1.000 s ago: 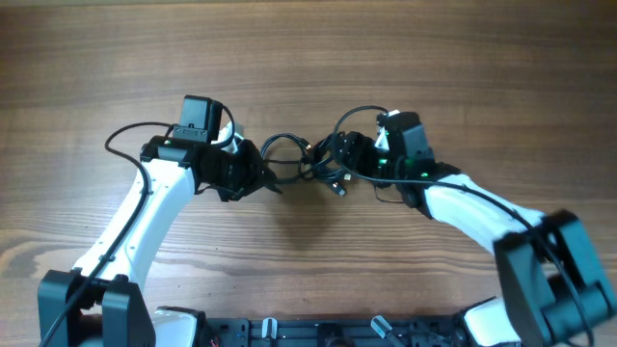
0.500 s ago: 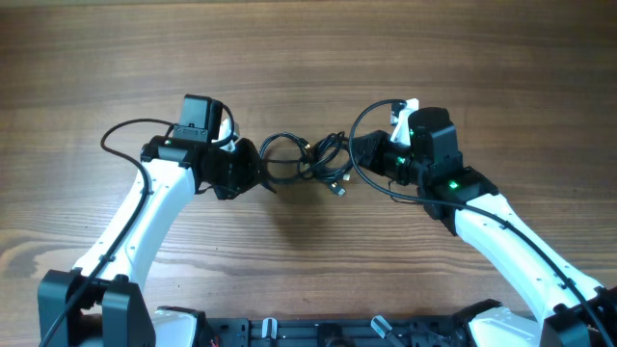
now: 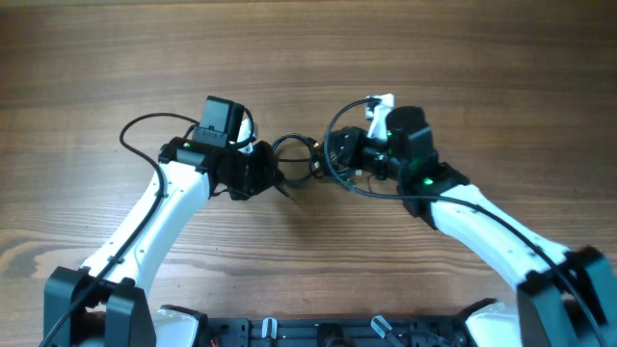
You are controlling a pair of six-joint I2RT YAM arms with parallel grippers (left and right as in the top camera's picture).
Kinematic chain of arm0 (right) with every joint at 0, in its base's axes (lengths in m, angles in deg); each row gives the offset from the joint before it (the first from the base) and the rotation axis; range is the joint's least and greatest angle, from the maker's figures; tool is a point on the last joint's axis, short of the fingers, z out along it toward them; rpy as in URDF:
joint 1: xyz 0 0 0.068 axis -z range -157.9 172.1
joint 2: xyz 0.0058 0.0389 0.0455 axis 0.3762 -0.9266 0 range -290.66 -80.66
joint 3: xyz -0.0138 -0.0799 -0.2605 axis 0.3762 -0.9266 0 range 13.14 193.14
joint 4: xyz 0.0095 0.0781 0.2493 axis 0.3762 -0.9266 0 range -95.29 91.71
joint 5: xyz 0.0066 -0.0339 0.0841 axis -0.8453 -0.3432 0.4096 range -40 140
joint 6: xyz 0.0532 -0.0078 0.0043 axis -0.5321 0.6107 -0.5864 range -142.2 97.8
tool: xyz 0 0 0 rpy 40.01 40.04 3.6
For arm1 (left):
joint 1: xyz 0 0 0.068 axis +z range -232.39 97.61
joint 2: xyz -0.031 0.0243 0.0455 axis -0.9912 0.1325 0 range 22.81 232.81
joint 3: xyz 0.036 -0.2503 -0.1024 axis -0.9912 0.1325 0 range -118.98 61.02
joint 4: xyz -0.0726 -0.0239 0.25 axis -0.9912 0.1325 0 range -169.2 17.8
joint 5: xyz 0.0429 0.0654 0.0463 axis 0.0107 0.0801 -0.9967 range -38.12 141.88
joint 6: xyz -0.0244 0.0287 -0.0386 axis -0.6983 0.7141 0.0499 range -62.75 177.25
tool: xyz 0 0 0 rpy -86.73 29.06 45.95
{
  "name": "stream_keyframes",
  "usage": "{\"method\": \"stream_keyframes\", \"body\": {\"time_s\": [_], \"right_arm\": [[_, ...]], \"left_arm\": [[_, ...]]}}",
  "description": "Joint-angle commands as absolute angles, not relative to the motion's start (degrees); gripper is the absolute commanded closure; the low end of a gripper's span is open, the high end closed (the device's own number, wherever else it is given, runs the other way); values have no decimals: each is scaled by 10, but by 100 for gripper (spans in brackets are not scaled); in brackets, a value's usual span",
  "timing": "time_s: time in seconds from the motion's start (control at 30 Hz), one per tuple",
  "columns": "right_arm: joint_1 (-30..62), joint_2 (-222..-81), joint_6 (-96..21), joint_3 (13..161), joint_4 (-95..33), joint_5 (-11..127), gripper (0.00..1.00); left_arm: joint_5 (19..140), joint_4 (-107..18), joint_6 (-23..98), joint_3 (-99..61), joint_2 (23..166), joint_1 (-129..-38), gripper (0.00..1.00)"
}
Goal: Untangle cables
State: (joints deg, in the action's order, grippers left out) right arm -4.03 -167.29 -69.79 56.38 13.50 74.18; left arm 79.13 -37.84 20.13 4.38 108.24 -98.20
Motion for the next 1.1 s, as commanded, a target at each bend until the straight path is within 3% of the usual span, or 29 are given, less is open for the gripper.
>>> {"method": "stream_keyframes", "body": {"time_s": [0.0, 0.3, 0.67, 1.07], "right_arm": [[-47, -1726, -688, 574, 151, 716, 95], [-47, -1772, -711, 574, 122, 690, 95], [-47, -1772, -718, 574, 8, 677, 95], [-47, -1772, -717, 574, -2, 664, 96]], "left_arm": [[788, -380, 208, 38, 1071, -987, 96], [782, -381, 209, 38, 1071, -987, 96], [665, -400, 229, 38, 1071, -987, 96], [708, -409, 298, 38, 1149, -987, 96]]}}
